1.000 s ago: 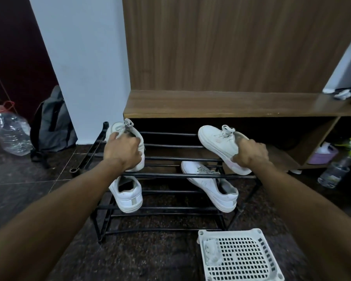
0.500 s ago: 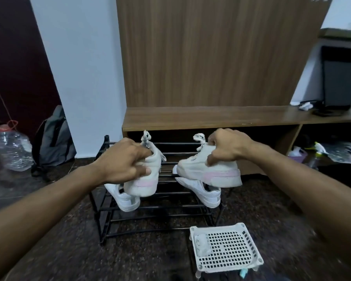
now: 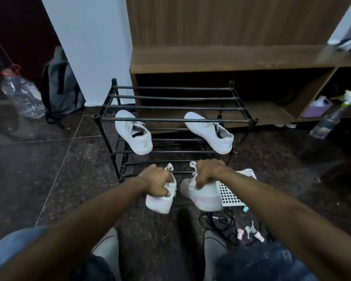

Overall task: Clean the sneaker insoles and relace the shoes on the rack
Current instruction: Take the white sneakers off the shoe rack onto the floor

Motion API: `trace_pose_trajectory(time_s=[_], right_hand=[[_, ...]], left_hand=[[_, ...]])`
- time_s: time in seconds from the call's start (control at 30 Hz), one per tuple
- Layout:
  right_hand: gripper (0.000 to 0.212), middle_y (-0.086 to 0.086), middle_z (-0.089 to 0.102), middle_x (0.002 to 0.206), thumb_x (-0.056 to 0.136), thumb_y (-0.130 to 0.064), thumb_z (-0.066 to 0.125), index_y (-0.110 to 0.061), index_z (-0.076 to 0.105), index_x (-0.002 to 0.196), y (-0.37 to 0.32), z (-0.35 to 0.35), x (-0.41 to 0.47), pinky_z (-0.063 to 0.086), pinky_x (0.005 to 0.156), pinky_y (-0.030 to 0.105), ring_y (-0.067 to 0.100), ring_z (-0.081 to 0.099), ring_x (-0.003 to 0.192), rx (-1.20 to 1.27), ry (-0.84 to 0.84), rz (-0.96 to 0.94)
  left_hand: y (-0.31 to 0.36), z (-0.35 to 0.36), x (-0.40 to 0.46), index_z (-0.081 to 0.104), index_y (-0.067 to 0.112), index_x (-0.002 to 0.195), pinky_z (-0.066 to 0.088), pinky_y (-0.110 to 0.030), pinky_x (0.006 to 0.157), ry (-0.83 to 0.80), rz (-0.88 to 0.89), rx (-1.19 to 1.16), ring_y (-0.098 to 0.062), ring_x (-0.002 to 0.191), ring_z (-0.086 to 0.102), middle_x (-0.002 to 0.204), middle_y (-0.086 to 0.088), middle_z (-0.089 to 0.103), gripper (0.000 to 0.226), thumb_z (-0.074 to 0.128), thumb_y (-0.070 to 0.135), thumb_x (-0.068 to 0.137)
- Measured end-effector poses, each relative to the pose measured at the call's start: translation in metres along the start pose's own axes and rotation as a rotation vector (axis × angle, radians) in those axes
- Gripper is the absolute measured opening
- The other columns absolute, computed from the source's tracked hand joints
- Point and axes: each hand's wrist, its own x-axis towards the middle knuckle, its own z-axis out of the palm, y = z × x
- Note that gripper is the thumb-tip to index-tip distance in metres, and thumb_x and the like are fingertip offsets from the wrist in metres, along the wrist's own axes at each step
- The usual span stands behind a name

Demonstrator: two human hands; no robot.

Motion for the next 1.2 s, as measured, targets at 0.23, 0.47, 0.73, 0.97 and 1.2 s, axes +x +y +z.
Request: trace_pose_trajectory(time_s=[0.23,0.47,0.73,0.97,1.2], right_hand=[[0.035,0.006,0.059,0.126,0.088,-0.028,0.06,-0.015,0.055,0.12,-0.003,0.111,0.086,0.044,0.09,0.033,0.027,0.056,0.116,0.023,0.199,0.096],[0.035,0.006,0.069,0.111,0.089,-0.022,0.054,-0.011,0.046,0.121,-0.009,0.167,0.13,0.047,0.082,0.033,0.029,0.066,0.103,-0.067,0.297,0.079],[0.039,0.008,0.071,0.107,0.09,-0.018,0.053,-0.008,0.04,0.125,-0.004,0.198,0.156,0.045,0.087,0.034,0.03,0.068,0.097,-0.074,0.257,0.071],[0.04,0.011,0.067,0.118,0.095,-0.029,0.051,-0.009,0.042,0.128,0.007,0.201,0.154,0.044,0.092,0.037,0.033,0.062,0.11,-0.039,0.162,0.057],[0.03,0.011,0.069,0.1,0.097,-0.04,0.042,-0.018,0.06,0.107,0.038,0.116,0.15,0.045,0.07,0.034,0.032,0.065,0.091,-0.017,0.423,-0.008]], left_hand=[[0.0,0.127,0.037,0.06,0.024,0.099,0.03,-0.038,0.094,-0.037,-0.212,0.05,-0.023,0.108,0.057,0.111,-0.003,0.067,0.021,0.052,0.04,0.09],[-0.007,0.192,0.065,0.067,0.022,0.088,0.028,-0.038,0.086,0.034,-0.168,-0.032,-0.019,0.099,0.06,0.097,0.006,0.069,0.018,0.054,0.035,0.085],[-0.008,0.227,0.08,0.065,0.022,0.107,0.024,-0.036,0.093,-0.06,-0.151,-0.109,-0.021,0.118,0.049,0.121,0.002,0.061,0.022,0.056,0.032,0.089],[-0.01,0.223,0.081,0.062,0.023,0.111,0.03,-0.037,0.099,-0.122,-0.098,-0.111,-0.021,0.121,0.045,0.119,-0.001,0.061,0.023,0.055,0.029,0.09],[-0.041,0.154,0.087,0.074,0.022,0.084,0.052,-0.03,0.062,0.381,-0.034,-0.148,-0.022,0.076,0.065,0.079,0.003,0.07,0.04,0.037,0.037,0.084]])
